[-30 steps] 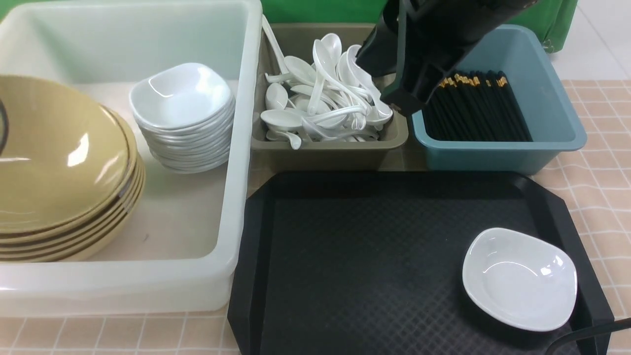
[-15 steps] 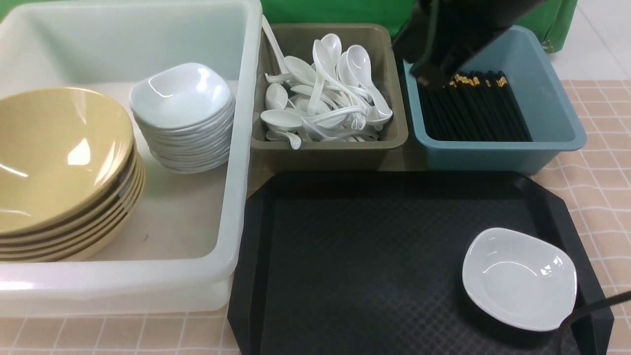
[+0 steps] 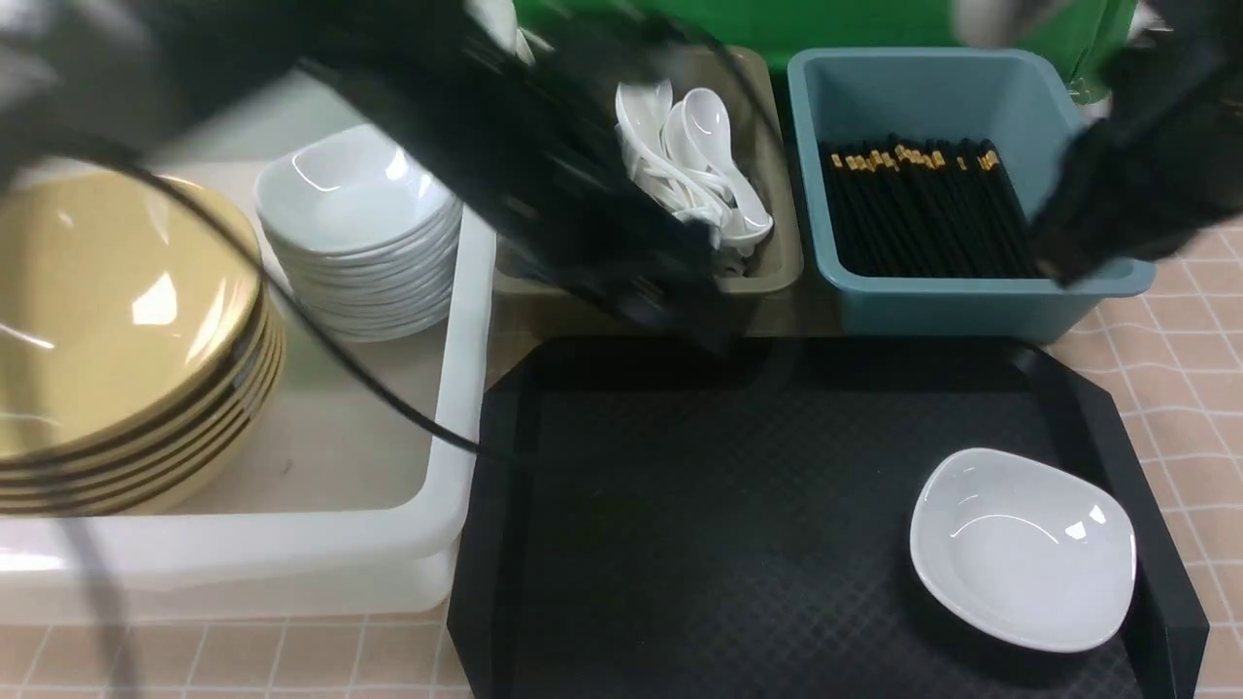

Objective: On brown table put chopsticks spoon bowls plates into blue grey white boxes.
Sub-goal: 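Grasp the small white bowl on the black tray by its rim with the left gripper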

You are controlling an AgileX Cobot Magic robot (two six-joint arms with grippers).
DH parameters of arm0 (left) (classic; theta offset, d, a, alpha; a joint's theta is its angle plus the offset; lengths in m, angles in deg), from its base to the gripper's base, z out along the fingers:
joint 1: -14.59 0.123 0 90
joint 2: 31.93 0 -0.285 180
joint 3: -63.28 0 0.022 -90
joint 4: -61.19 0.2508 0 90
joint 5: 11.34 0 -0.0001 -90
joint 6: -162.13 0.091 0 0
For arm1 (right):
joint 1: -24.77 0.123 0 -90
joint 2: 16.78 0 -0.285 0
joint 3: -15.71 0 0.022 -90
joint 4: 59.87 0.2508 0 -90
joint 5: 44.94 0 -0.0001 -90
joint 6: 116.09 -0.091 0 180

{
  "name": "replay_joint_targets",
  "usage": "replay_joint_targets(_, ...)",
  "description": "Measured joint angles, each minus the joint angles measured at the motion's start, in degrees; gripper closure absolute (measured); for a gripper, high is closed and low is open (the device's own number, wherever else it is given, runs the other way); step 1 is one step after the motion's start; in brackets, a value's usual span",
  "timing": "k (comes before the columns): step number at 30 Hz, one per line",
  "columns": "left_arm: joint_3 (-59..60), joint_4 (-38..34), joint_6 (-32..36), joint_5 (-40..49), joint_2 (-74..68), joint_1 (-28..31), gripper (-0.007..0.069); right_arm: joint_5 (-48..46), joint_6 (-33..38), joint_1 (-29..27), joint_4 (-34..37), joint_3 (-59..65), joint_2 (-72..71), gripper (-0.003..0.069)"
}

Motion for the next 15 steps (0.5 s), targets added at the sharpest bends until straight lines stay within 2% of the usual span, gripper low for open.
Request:
replay_joint_targets(6, 0.0, -3.3, 2.3, -12.5, -10.8, -9.8, 0.0101, -0.3, -2.6, 0.0, -0.6, 9.9, -12.1, 0.0610)
replay_joint_targets(15, 0.0, -5.6, 3.3, -22.7, -16.4, -13.2, 0.0101, -1.2, -2.7, 0.0, -0.6, 17.5, -20.5, 0.0610)
